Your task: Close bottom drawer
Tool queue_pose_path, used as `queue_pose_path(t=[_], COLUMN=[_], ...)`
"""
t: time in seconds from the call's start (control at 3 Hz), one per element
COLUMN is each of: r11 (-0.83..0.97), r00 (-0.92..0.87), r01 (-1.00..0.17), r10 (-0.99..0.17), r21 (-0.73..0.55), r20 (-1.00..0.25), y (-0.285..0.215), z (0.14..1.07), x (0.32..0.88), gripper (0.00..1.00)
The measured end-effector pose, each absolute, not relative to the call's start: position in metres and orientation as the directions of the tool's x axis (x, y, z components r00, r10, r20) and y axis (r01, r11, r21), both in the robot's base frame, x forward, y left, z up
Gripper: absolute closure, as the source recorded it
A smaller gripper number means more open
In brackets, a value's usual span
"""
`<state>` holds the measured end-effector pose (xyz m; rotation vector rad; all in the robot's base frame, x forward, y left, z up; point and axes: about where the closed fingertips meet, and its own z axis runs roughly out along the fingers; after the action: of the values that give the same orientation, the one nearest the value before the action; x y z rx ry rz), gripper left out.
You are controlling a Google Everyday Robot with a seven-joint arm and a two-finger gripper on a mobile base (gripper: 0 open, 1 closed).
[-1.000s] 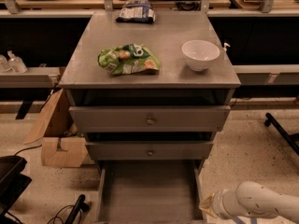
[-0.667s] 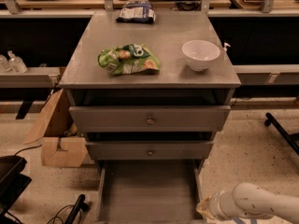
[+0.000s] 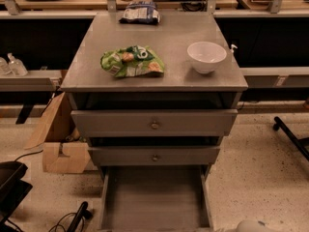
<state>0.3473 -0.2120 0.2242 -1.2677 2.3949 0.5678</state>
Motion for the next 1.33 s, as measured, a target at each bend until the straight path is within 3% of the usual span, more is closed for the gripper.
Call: queue_pose_path(t=[0.67, 1.33], r11=[0.476, 0.397], r00=[-0.527, -0.447], r01=[-0.841, -0.886], r10=[-0.614, -0.597], r21=[0.257, 0.238], r20=[-0.587, -0.667], y=[-0.188, -0.154], z=[0.131, 0.086], x=[0.289, 0.334], gripper=[1.00, 1.00])
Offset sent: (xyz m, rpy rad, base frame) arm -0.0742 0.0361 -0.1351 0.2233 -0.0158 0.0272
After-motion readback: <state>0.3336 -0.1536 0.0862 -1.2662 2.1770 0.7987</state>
